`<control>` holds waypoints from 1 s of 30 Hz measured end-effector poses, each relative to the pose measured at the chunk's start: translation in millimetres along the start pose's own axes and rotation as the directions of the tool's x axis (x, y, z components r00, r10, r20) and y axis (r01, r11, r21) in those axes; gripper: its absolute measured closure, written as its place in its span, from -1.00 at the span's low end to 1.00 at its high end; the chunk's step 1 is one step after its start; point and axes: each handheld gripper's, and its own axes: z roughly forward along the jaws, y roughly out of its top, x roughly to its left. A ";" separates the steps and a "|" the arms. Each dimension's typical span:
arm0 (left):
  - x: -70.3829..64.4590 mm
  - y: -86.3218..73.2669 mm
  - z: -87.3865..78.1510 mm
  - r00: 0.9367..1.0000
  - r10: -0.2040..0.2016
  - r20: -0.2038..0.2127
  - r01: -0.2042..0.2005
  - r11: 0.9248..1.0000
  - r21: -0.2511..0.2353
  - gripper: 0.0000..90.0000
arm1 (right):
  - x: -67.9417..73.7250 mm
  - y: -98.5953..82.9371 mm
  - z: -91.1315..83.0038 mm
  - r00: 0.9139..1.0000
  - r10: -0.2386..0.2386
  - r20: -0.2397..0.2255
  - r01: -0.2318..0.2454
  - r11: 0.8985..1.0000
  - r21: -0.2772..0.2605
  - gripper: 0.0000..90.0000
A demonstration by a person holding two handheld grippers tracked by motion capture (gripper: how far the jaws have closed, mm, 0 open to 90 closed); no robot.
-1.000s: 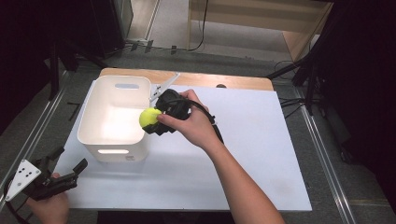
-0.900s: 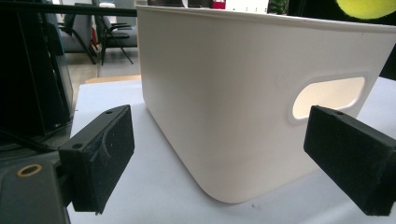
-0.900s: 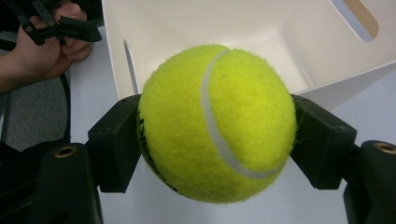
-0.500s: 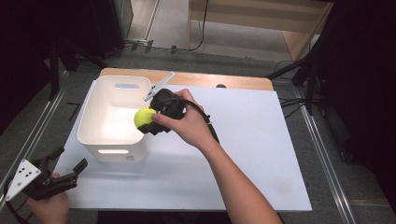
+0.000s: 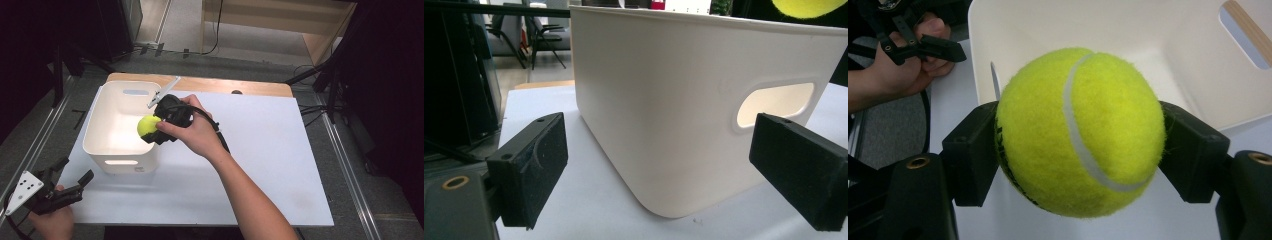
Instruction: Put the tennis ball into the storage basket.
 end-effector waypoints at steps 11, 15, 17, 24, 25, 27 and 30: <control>0.1 0.0 0.1 1.000 0.000 0.000 0.000 1.000 -0.001 -0.81 | 3.2 3.8 14.0 1.000 -0.012 -0.010 0.012 1.000 0.011 -0.46; -0.1 -0.1 0.3 1.000 -0.001 0.001 0.001 1.000 -0.003 -0.81 | 4.1 5.1 18.2 1.000 -0.013 -0.015 0.013 1.000 0.011 -0.46; 0.1 -0.1 0.3 1.000 0.000 0.001 0.000 1.000 -0.002 -0.81 | 3.8 5.7 20.8 0.999 -0.025 -0.020 0.025 1.000 0.005 -0.46; 0.1 -0.1 0.2 1.000 0.000 0.001 0.000 1.000 -0.001 -0.81 | 5.1 5.0 28.7 0.999 -0.027 -0.030 0.028 0.999 0.027 -0.46; 0.1 0.0 0.2 1.000 0.001 0.001 -0.001 1.000 -0.001 -0.81 | 4.8 4.9 30.0 0.999 -0.036 -0.029 0.036 0.999 0.026 -0.46; 0.2 0.0 0.2 1.000 0.001 0.001 -0.001 1.000 -0.001 -0.81 | 5.2 4.3 31.8 0.999 -0.036 -0.019 0.037 0.999 0.037 -0.47; -0.1 -0.1 0.4 1.000 0.001 0.000 -0.001 1.000 -0.001 -0.81 | 5.0 3.0 33.4 0.999 -0.030 -0.028 0.031 0.999 0.031 -0.47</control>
